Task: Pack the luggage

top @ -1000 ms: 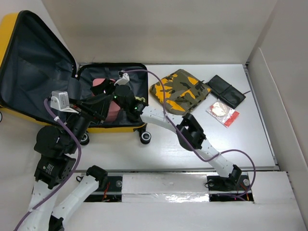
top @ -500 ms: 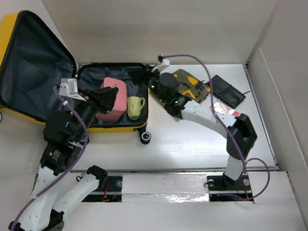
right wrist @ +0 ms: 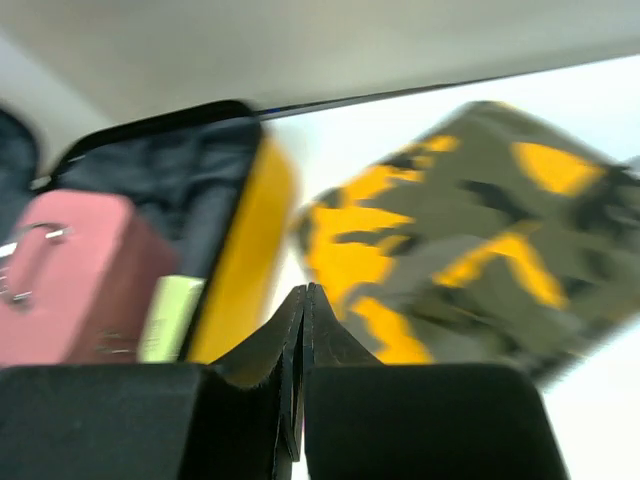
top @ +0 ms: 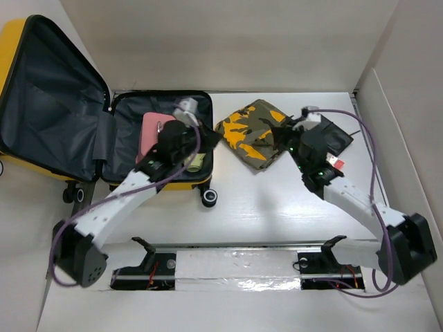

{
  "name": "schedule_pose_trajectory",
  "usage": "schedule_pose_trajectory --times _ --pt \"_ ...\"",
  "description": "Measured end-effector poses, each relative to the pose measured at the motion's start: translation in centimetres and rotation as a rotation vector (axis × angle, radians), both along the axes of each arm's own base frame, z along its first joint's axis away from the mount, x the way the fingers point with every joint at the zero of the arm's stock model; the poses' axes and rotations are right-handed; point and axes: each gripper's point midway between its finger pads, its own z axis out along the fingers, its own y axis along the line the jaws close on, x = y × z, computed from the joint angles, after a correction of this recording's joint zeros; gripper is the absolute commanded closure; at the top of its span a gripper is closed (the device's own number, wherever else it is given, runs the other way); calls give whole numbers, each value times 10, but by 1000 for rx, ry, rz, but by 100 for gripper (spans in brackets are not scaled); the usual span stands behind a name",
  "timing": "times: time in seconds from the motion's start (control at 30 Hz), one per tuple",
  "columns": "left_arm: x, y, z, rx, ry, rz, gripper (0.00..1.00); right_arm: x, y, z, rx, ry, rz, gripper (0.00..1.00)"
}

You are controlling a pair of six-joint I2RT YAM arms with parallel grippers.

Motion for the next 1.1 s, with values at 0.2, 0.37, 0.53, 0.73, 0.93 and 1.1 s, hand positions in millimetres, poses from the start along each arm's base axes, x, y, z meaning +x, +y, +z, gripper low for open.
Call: schedule_pose_trajectory --times 0.2,0.37,0.53,0.73,0.93,1.1 --pt "4 -94 -78 173 147 -72 79 -25 -74 -1 -40 -12 -116 74" --pt "21 -137 -97 201 172 -36 49 -32 -136 -22 -69 28 -238 58" --pt "40 -124 -124 207 227 100 40 -42 -173 -63 -89 131 -292 43" --pt "43 -137 -138 205 232 121 41 -42 -218 -88 -62 203 -396 29" --pt "-3 -181 -142 225 185 -43 44 -28 -298 -151 52 408 -553 27" --pt "-72 -175 -114 237 97 -177 44 -26 -290 -206 113 578 -478 26"
